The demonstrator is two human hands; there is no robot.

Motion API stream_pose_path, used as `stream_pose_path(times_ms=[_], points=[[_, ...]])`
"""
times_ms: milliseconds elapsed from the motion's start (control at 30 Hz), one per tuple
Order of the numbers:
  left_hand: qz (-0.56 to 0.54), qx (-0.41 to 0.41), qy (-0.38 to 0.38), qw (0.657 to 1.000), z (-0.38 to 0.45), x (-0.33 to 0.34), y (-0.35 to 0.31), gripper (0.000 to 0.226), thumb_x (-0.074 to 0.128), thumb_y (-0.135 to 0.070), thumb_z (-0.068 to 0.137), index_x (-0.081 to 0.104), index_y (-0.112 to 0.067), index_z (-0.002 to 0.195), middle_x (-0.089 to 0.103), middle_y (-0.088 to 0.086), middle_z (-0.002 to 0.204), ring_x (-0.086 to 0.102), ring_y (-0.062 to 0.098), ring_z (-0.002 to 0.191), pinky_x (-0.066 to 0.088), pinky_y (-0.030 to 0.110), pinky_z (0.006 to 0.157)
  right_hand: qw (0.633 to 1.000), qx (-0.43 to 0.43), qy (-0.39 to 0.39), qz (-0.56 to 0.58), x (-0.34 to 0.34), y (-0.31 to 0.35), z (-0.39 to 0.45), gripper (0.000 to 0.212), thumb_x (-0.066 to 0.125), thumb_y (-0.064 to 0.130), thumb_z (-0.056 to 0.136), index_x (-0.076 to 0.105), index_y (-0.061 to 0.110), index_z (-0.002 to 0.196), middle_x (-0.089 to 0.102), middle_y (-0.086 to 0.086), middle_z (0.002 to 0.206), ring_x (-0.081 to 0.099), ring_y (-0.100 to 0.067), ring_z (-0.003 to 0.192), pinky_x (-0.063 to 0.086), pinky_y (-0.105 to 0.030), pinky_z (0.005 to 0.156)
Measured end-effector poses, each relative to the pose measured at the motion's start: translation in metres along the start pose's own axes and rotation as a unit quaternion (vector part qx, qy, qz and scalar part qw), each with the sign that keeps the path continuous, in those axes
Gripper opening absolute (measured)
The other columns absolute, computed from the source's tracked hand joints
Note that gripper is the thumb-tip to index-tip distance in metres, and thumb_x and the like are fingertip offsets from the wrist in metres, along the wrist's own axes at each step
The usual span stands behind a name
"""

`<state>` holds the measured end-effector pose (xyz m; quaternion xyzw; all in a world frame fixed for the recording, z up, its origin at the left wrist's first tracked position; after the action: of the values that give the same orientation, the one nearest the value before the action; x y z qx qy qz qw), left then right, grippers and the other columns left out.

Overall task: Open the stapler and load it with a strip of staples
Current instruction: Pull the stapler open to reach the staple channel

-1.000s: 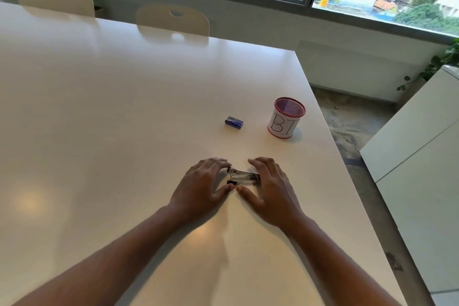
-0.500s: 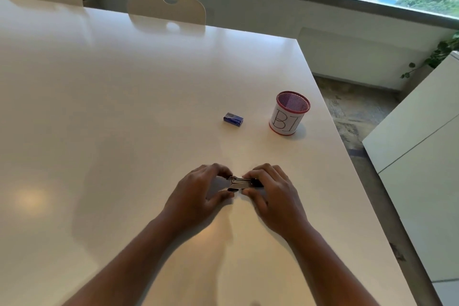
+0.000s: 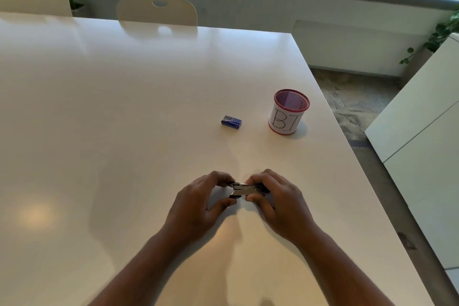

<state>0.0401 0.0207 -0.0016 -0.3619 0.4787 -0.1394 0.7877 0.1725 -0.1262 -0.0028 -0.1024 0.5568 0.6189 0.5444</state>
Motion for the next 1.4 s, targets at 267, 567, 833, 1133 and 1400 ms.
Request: stream_pose_path(times_ms=[267,567,833,1133,1400], points=[[-0.010,0.007,0.000,1.000,0.001,-0.001,0.000,0.029,0.072,-0.045,0.085,0.064,-0.040,0.113,0.072,-0.024,0.100,0.068,-0.004,0.091,0.051,0.018,0.075,1.000,-0.004,0.001,0.004,-0.002,0.001,0.000,0.017,0.065,0.037,0.096,0.064,0.032,0.112,0.065,0.020,0.103,0.062,-0.004,0.086,0.057,-0.032,0.073],[-0.024,0.037,-0.013,0.999,0.003,-0.003,-0.008,0.023,0.072,-0.038,0.087,0.069,-0.026,0.106,0.059,-0.037,0.094,0.059,-0.017,0.093,0.056,0.053,0.095,1.000,-0.011,0.005,-0.006,0.000,0.001,-0.002,0.017,0.064,0.038,0.098,0.062,0.035,0.114,0.067,0.020,0.107,0.064,-0.005,0.092,0.058,-0.035,0.077],[-0.013,0.059,-0.013,0.998,-0.001,-0.003,-0.013,0.027,0.071,-0.045,0.090,0.064,-0.027,0.108,0.065,-0.027,0.097,0.063,-0.010,0.094,0.049,0.053,0.110,1.000,-0.011,0.021,0.005,0.001,0.000,-0.003,0.020,0.058,0.040,0.099,0.063,0.032,0.117,0.068,0.018,0.108,0.064,-0.007,0.094,0.058,-0.039,0.080],[-0.114,0.090,-0.122,0.982,-0.010,-0.003,-0.038,0.028,0.081,-0.036,0.084,0.069,-0.018,0.101,0.072,-0.013,0.091,0.070,0.004,0.082,0.056,0.020,0.074,0.971,0.011,0.055,0.232,-0.002,-0.005,0.001,0.030,0.063,0.046,0.101,0.069,0.020,0.113,0.071,0.008,0.103,0.068,-0.022,0.095,0.056,-0.046,0.081],[-0.154,0.102,-0.222,0.957,-0.011,0.010,-0.060,0.037,0.091,-0.018,0.075,0.074,-0.008,0.106,0.070,-0.001,0.098,0.070,0.013,0.087,0.059,0.026,0.076,0.923,0.047,0.071,0.377,-0.002,-0.010,0.001,0.027,0.065,0.021,0.102,0.064,0.016,0.128,0.068,-0.017,0.124,0.063,-0.040,0.120,0.052,-0.055,0.101]])
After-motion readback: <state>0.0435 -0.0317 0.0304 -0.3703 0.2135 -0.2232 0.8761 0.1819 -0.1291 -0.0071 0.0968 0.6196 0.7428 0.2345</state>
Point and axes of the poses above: each hand's wrist, its own z-axis towards the middle knuckle, its own x-axis out of the palm, y = z × x, the point moved 6 cm from there along z, towards the middle knuckle
